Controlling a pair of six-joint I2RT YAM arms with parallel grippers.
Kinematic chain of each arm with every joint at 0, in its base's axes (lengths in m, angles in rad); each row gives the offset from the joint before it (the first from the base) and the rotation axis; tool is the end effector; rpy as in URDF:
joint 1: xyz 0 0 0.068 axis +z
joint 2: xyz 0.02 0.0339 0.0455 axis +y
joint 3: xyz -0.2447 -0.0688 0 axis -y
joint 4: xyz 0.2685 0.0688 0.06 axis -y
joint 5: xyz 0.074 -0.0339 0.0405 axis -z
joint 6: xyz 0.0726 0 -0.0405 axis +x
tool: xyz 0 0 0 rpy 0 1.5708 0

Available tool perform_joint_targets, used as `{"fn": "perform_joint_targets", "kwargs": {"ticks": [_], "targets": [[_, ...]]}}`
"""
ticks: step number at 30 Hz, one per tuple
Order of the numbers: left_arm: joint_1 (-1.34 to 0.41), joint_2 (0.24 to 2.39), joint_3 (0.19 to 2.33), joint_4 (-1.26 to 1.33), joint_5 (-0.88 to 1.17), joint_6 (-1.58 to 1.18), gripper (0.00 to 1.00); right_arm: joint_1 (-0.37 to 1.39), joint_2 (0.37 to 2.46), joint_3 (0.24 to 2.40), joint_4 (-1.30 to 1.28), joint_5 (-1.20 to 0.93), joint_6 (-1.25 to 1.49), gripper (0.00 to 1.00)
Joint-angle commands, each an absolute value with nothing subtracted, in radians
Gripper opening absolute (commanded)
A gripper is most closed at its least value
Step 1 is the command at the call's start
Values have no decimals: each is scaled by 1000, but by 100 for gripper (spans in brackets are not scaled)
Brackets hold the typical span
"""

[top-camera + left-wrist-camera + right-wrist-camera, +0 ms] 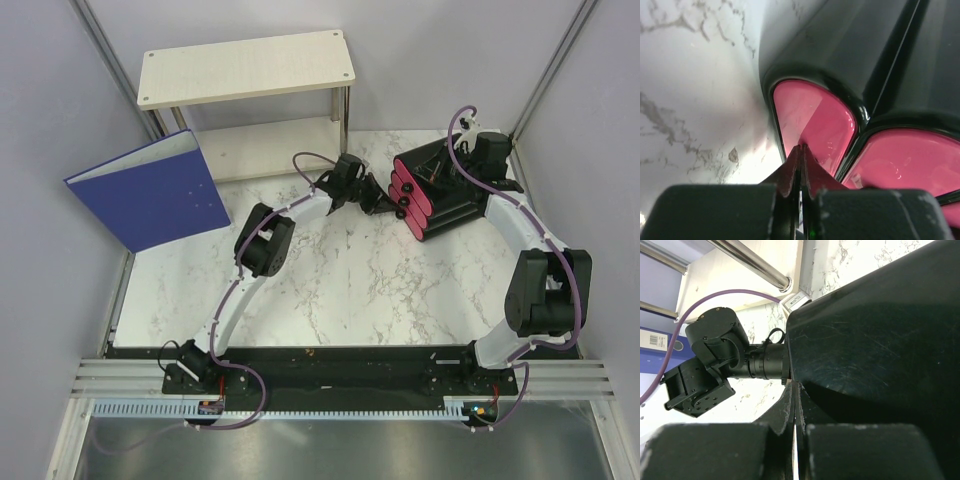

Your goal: Organize the makeup

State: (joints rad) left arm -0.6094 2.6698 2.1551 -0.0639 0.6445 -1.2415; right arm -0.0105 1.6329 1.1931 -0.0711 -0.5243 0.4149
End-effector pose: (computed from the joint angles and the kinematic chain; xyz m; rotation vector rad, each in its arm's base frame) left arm 0.4767 -0.3859 0.0726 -0.3534 2.5587 -1.6095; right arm 0.4234 0.0319 0.2308 0.1193 2.0982 0.7900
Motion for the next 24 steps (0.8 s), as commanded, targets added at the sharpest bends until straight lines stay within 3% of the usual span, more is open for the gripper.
{"fn": "perform_joint_targets", "kwargs": {"ticks": [1, 11, 18, 19, 24], "targets": [[-640, 2698, 2218, 64, 716, -1376, 2, -6, 1781, 1080, -503, -394, 337, 0], [-611, 2559, 2057, 29, 663, -1275, 4, -5, 1764, 1075, -506, -390, 341, 0], [-558, 2372, 1889, 6, 635, -1065, 19, -5, 1747, 1111, -522, -391, 342, 0], [-557, 2353, 1878, 6, 627, -1049, 27, -5, 1747, 1115, -523, -390, 342, 0], [-555, 2396, 1966, -127, 658, -988, 26, -5, 1744, 1141, -528, -394, 345, 0]]}}
